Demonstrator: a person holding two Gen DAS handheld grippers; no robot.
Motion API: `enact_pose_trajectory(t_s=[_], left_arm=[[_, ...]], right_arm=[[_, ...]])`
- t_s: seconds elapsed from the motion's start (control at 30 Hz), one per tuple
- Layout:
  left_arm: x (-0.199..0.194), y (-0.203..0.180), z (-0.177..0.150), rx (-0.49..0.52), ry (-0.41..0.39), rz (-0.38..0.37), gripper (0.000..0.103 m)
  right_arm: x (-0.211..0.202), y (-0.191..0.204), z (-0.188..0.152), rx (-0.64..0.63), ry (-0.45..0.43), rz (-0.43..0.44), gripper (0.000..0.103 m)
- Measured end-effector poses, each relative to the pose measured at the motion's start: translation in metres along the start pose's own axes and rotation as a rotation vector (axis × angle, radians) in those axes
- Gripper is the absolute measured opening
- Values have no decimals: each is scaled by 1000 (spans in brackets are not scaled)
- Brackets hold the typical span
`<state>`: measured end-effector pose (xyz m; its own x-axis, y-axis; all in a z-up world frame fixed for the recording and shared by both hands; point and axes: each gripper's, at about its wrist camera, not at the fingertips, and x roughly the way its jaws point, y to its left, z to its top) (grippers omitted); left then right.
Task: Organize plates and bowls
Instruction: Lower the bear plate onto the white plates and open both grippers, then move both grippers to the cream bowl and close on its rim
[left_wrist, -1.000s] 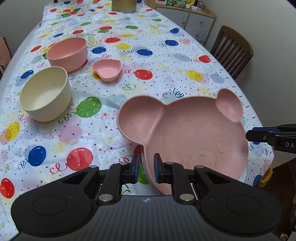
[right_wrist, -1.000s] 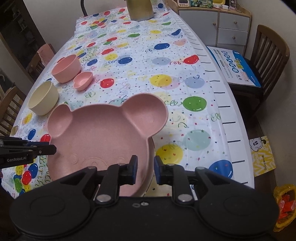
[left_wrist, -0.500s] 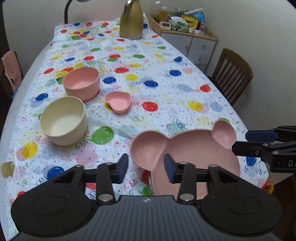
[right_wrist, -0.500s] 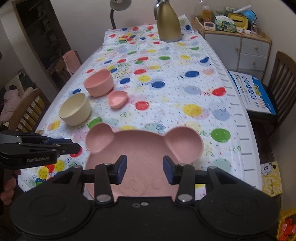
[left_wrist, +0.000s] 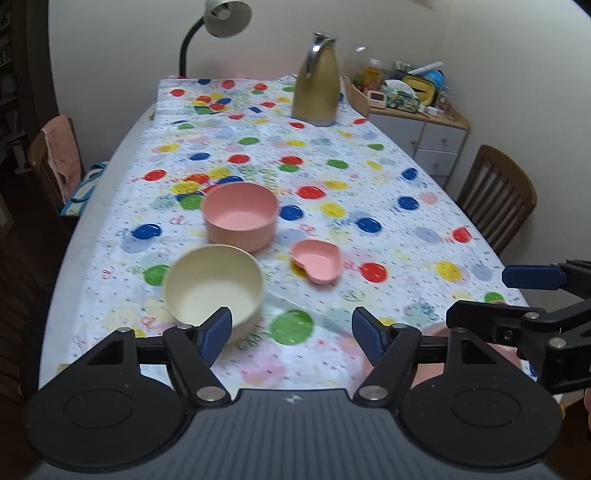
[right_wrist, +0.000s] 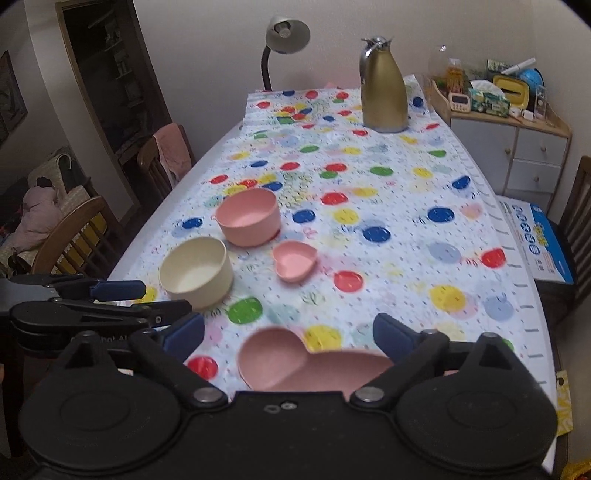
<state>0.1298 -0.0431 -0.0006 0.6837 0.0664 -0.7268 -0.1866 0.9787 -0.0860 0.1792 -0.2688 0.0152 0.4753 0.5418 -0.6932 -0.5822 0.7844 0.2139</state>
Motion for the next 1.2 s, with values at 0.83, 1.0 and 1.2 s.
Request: enact_pose_trajectory(t_s=[0.83,1.0,1.2], left_arm=[[120,132,27,-54,185,29,78],[136,134,26,-49,208,38,78],[142,140,26,-75,228,20,77]], right_arm=[[162,89,35,137,123,-165,92],[183,94,34,178,170,-187,80],[203,92,34,253,218,-202,62]])
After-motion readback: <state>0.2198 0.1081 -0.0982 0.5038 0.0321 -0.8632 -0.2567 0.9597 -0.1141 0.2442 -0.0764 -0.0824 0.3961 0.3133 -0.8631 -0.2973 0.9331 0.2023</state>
